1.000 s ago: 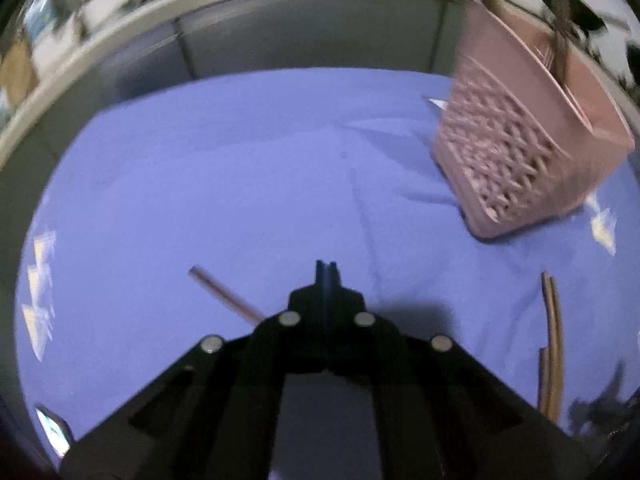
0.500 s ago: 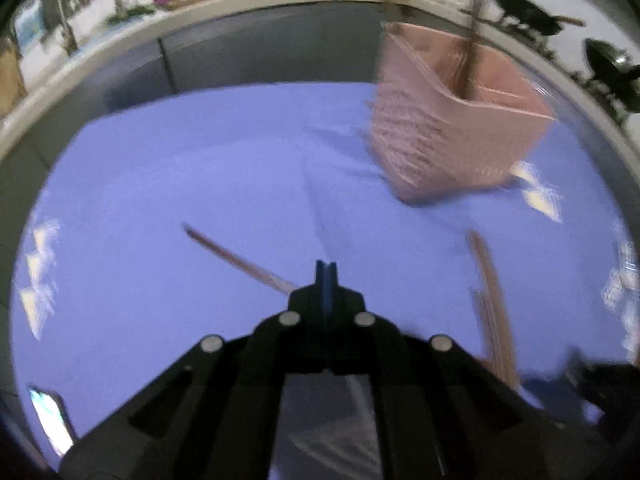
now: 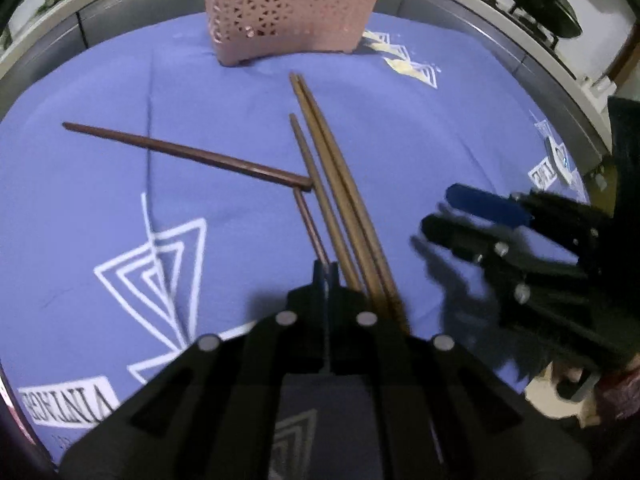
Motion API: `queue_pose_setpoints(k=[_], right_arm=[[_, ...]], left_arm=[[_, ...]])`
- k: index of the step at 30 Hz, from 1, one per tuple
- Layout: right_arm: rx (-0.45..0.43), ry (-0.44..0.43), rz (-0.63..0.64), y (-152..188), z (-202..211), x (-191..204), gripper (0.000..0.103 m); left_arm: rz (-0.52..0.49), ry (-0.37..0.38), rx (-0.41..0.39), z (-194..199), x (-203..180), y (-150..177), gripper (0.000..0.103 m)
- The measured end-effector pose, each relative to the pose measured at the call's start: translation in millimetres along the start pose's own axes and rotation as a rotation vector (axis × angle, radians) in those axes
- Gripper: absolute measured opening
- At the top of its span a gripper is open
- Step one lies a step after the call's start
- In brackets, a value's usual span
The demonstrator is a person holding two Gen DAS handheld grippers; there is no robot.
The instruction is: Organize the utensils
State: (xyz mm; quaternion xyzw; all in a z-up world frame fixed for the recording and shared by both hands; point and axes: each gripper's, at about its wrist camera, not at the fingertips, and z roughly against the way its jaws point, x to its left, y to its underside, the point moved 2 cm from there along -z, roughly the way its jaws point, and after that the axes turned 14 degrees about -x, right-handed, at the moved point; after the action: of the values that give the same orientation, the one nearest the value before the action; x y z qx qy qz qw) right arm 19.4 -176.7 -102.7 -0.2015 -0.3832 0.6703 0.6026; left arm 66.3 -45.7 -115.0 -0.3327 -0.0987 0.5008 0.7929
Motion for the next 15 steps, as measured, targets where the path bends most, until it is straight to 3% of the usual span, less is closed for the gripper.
queue_pose_setpoints(k=[3,6,15], right_arm=[[0.001,-0.028,0.001,-3,-8,9,0.036],[0.008,-0.027,0.011,-7,-21,16,0.036],[0.05,-0.023,0.02,-18,-39,15,0.036]], left_arm=[[0.024,-0.041,-0.003,-2,-11,2,0.002],[0.084,-0.014,0.036,-3,-12,6,0.004],[0.082,-0.049,0.029,-2,-14,8,0.004]])
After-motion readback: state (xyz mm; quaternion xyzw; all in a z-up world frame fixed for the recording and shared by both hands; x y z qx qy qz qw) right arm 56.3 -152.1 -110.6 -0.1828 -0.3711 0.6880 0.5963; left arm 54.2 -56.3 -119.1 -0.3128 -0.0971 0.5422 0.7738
